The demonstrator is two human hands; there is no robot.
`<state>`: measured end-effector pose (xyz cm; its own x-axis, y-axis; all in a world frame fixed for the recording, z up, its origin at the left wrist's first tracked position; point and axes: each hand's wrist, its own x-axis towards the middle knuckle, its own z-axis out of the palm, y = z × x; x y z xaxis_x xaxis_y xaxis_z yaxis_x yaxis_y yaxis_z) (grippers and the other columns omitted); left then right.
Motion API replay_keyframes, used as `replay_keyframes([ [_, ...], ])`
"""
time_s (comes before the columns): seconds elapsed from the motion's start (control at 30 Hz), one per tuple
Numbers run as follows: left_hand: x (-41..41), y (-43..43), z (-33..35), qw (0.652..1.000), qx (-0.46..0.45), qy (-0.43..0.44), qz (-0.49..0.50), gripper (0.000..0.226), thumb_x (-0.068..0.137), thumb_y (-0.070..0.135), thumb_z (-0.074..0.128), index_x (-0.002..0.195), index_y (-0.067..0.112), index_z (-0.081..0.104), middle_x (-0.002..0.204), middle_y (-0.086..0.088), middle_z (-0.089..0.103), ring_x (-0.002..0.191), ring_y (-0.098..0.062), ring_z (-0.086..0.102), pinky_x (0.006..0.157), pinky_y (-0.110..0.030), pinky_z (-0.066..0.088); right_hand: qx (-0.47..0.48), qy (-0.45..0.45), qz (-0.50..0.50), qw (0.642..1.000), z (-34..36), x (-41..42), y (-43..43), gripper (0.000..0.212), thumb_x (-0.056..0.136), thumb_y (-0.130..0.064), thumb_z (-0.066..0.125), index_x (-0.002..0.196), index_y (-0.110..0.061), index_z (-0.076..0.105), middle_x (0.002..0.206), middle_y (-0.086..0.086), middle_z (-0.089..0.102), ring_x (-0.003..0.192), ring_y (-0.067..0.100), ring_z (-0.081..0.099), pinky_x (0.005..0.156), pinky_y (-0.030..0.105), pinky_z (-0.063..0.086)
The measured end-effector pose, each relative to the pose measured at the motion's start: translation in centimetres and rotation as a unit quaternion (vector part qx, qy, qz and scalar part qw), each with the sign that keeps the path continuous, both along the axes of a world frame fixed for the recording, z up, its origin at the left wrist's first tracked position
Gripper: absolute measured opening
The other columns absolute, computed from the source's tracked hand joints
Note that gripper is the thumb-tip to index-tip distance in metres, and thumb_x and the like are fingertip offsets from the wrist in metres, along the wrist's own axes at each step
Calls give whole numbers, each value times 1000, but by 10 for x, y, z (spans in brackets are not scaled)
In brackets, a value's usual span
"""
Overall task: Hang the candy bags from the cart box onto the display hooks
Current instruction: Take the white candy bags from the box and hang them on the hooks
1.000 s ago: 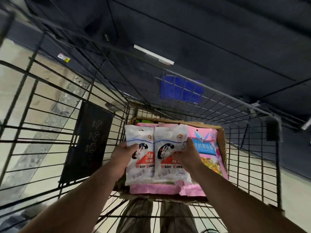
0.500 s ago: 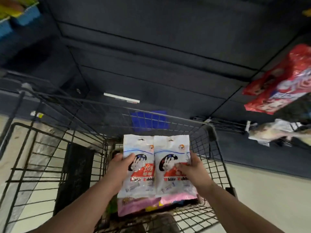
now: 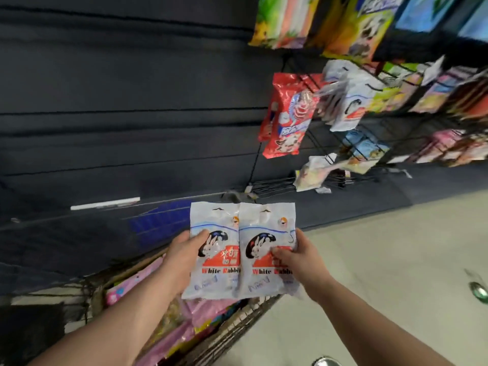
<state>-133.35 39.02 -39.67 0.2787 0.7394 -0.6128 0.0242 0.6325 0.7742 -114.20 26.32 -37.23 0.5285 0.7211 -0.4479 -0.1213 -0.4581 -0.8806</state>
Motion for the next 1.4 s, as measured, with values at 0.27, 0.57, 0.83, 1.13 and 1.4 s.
replay_keyframes([
  [0.27, 131, -60, 26, 997, 12, 2, -75, 10, 93, 21, 62, 93, 11, 65, 75, -13, 75, 69, -32, 71, 71, -50, 58, 22, 3, -90, 996, 11, 109, -86, 31, 83, 4, 61, 105, -18, 55, 87, 8, 73, 73, 20, 71, 61, 32, 58],
  [0.57, 287, -157, 46, 991, 5, 0, -137, 12, 94, 18, 60, 96, 7, 65, 83, -19, 73, 75, -34, 68, 80, -55, 56, 15, 15, -160, 987, 13, 247, -194, 31, 82, -3, 67, 106, -21, 56, 90, 8, 73, 74, 20, 71, 65, 32, 56],
  [0.83, 367, -189, 55, 988, -1, 6, -157, 13, 94, 24, 61, 94, 11, 64, 69, -11, 75, 58, -29, 71, 59, -43, 58, 46, 24, -189, 981, 28, 319, -230, 26, 87, -5, 64, 110, -13, 55, 93, 11, 72, 67, 16, 72, 53, 24, 54],
  [1.13, 424, -152, 63, 989, 17, -8, -146, 15, 93, 22, 61, 100, 10, 67, 91, -19, 75, 78, -35, 71, 74, -53, 58, 56, -9, -197, 979, 42, 375, -192, 21, 85, -9, 67, 99, -21, 57, 82, 2, 71, 56, 6, 69, 47, 17, 50],
  [1.4, 493, -98, 71, 988, -4, -52, -142, 21, 93, 21, 61, 108, 8, 66, 94, -20, 75, 86, -40, 71, 78, -56, 57, 52, -68, -181, 980, 66, 451, -133, 19, 86, -9, 67, 99, -20, 58, 81, 4, 73, 62, 16, 71, 54, 30, 56],
])
